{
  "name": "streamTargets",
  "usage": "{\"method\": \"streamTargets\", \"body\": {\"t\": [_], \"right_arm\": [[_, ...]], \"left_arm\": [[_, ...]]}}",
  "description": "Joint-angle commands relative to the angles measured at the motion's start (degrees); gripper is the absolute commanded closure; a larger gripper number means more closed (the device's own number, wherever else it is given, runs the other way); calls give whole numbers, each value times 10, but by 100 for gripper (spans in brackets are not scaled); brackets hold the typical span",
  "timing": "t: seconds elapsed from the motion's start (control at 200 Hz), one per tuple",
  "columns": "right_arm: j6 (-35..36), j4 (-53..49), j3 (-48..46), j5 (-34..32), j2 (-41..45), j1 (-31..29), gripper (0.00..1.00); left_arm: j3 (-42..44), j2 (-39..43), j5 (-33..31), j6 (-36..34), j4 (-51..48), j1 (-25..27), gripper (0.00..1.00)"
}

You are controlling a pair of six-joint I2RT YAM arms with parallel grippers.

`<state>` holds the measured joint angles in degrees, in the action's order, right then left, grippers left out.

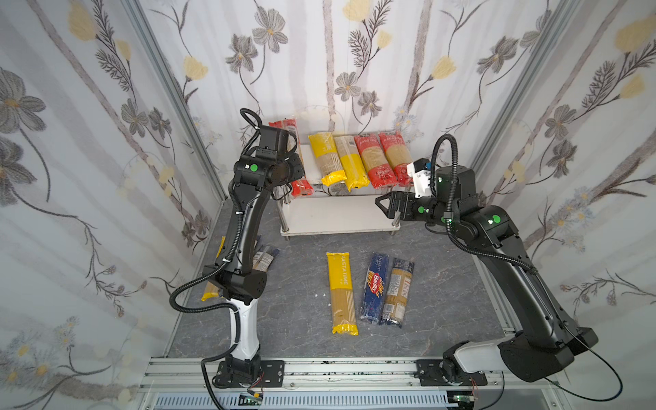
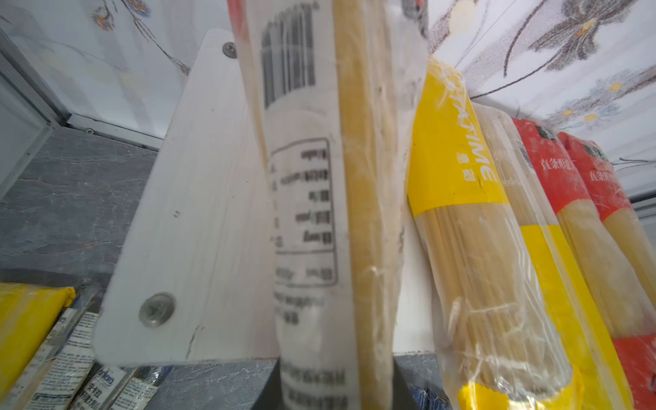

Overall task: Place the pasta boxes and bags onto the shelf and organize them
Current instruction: 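Lift the red-and-white bag upright and carry it to the top shelf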

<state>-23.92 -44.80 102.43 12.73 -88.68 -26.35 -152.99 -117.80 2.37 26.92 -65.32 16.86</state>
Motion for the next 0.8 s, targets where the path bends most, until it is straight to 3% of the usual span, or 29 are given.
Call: {"method": "streamTargets", "body": {"t": [0.0,0.155,0.29,0.445,0.599,0.794], "right_arm": [[5,18,5,9,-1,11,0],[6,8,3,5,4,23,0],[3,5,-3,2,13,30,0],[-1,6,-21,-2,28,35,0],[-7,6,-41,-7,47,38,0],[-13,2,-64,-16,70,40,0]], "left_arm": [[-8,-11,30,14,87,-11,93],[-9,-30,68,27,103,-17,86],[-8,-43,89,36,109,-17,61],[-1,-48,96,38,109,-17,47],[7,-51,103,41,109,-17,46],[2,-70,124,46,115,-15,54]]}}
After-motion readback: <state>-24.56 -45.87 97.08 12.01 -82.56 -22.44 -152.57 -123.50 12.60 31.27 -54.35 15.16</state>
